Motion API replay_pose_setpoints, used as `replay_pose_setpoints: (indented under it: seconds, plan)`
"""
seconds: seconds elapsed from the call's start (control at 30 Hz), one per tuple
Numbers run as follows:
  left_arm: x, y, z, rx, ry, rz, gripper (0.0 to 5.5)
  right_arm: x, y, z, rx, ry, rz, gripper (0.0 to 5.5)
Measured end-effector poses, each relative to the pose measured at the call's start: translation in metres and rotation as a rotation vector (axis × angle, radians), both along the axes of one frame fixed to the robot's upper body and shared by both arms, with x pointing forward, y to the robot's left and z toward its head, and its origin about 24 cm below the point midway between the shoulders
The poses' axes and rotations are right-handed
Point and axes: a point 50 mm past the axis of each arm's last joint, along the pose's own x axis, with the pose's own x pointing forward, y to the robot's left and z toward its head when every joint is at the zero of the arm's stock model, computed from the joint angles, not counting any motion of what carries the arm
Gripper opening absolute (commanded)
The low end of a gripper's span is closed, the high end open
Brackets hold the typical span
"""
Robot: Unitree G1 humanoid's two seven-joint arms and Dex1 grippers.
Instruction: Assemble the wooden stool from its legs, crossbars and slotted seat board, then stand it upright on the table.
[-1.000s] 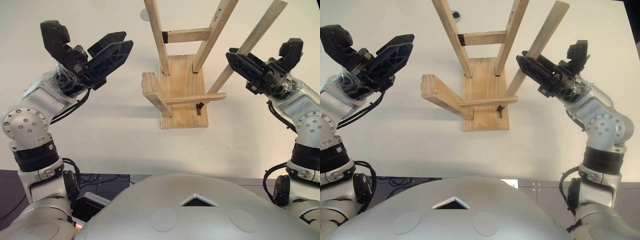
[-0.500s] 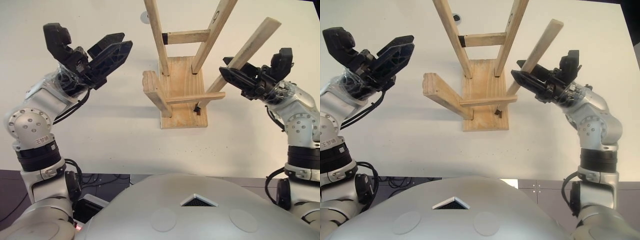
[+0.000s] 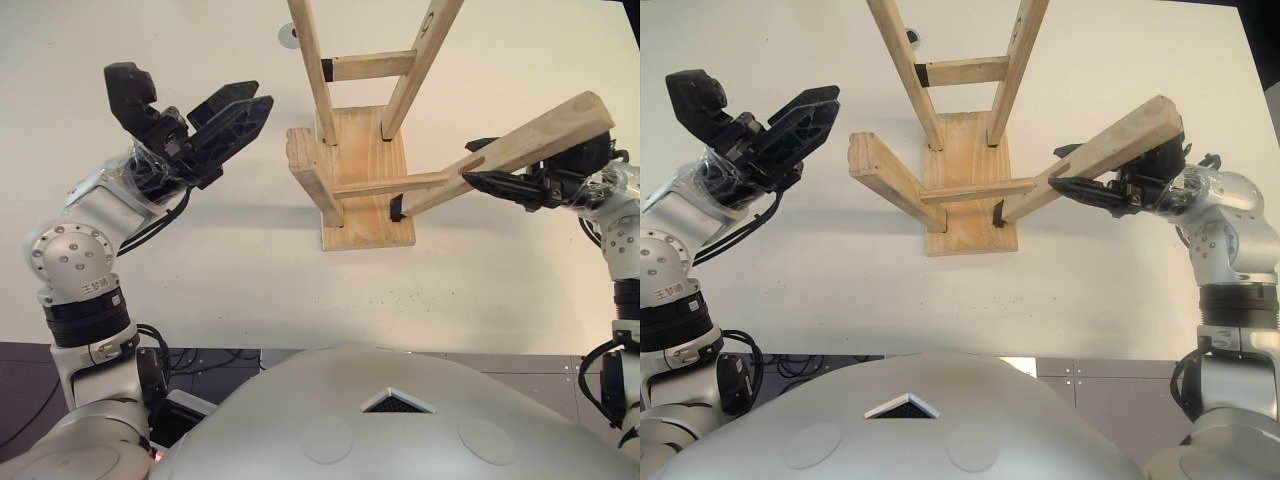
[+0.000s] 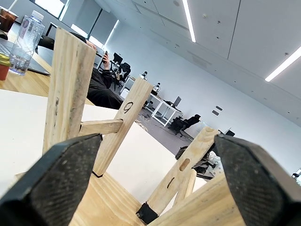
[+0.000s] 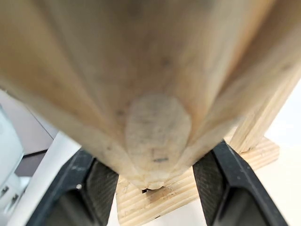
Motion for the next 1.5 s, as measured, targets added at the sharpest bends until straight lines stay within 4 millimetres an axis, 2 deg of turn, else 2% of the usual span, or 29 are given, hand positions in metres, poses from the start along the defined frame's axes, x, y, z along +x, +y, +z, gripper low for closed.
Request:
replay_pose_setpoints:
  seconds: [0.3, 0.5, 0.8, 1.03, 1.17, 1.33, 1.37, 1.5]
  plan:
    - [-0.001, -0.004, -0.003, 0.011, 0.010, -0.014, 4.38, 0.010, 0.019, 0.026, -0.232, -0.224, 0.212, 2.04]
    - [-0.002, -0.009, -0.006, 0.030, 0.013, -0.034, 4.38, 0.017, 0.030, 0.031, -0.263, -0.205, 0.205, 2.04]
    - [-0.006, -0.009, -0.009, 0.047, 0.006, -0.022, 4.38, 0.027, 0.028, 0.035, -0.298, -0.113, 0.139, 2.04]
    - [-0.004, -0.011, -0.007, 0.070, -0.012, -0.054, 4.38, 0.026, 0.031, 0.037, -0.313, -0.118, 0.132, 2.04]
    - [0.006, -0.006, 0.006, 0.122, -0.052, -0.043, 4.38, 0.028, 0.038, 0.040, -0.346, -0.143, 0.159, 2.04]
    - [0.029, 0.006, 0.032, 0.229, -0.101, -0.014, 4.38, 0.042, 0.048, 0.052, -0.398, -0.191, 0.172, 2.03]
    - [0.033, 0.006, 0.042, 0.233, -0.130, -0.024, 4.38, 0.045, 0.049, 0.054, -0.411, -0.199, 0.171, 2.03]
    - [0.047, -0.027, 0.115, 0.248, -0.403, -0.208, 4.38, 0.051, 0.060, 0.059, -0.446, -0.228, 0.196, 2.03]
